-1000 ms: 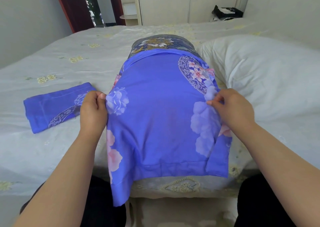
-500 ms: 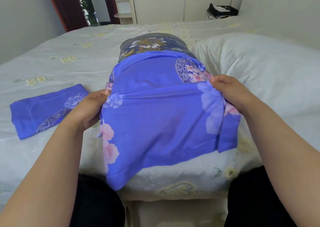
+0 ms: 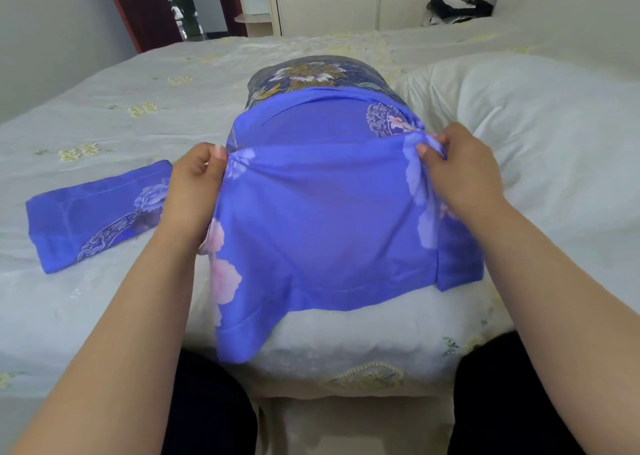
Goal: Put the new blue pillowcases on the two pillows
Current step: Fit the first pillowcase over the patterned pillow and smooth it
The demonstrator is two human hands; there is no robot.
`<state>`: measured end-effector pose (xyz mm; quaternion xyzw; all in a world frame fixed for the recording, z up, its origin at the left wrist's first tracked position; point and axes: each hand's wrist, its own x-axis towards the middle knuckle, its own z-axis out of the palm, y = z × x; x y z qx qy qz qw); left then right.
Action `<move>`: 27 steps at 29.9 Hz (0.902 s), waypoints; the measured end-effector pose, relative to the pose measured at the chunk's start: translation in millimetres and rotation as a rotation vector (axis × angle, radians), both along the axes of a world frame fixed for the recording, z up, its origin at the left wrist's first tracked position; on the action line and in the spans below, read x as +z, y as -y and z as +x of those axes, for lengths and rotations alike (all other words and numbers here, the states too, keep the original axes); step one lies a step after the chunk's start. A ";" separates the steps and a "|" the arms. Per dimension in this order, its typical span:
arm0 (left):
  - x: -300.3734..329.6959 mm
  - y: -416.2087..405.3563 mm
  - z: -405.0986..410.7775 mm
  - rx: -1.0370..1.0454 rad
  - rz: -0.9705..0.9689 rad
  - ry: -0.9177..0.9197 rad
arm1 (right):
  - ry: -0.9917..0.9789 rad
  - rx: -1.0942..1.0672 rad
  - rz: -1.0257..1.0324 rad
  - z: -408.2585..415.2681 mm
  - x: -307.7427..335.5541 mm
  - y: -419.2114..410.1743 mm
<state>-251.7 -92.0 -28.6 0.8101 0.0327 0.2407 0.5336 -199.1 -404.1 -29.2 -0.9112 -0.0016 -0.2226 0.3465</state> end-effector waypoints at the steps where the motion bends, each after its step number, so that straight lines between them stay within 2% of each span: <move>1: 1.5 1.4 -0.6 -0.130 -0.098 -0.090 | -0.014 0.063 0.126 3.9 0.9 2.7; 3: 0.0 2.6 -2.2 -0.282 -0.217 -0.316 | -0.133 0.232 0.433 11.0 4.7 14.0; 5: -2.9 -7.6 -4.4 -0.412 -0.225 -0.466 | -0.327 0.385 0.625 16.6 5.6 27.3; 9: -0.1 -37.8 -9.8 -0.567 -0.135 -0.495 | -0.542 0.527 0.606 16.7 4.4 36.6; 12: -3.9 -36.1 -12.7 -0.370 -0.130 -0.309 | -0.650 0.578 0.520 10.1 10.2 47.8; 15: -2.8 -22.6 -10.7 -0.246 -0.085 -0.199 | -0.561 0.342 0.216 11.2 6.0 44.9; 17: -4.6 -14.1 -9.1 -0.232 -0.060 -0.202 | -0.376 0.138 0.033 9.5 -2.1 27.8; 19: -4.8 -4.7 -8.4 -0.237 -0.029 -0.221 | -0.185 0.039 -0.115 1.1 -7.5 10.5; 22: -4.8 3.9 -9.8 -0.291 -0.120 -0.277 | -0.075 -0.012 -0.144 -3.2 -12.6 4.9; 27: -3.9 11.9 -15.7 -0.316 -0.336 -0.342 | -0.122 -0.058 -0.154 3.8 -12.9 20.8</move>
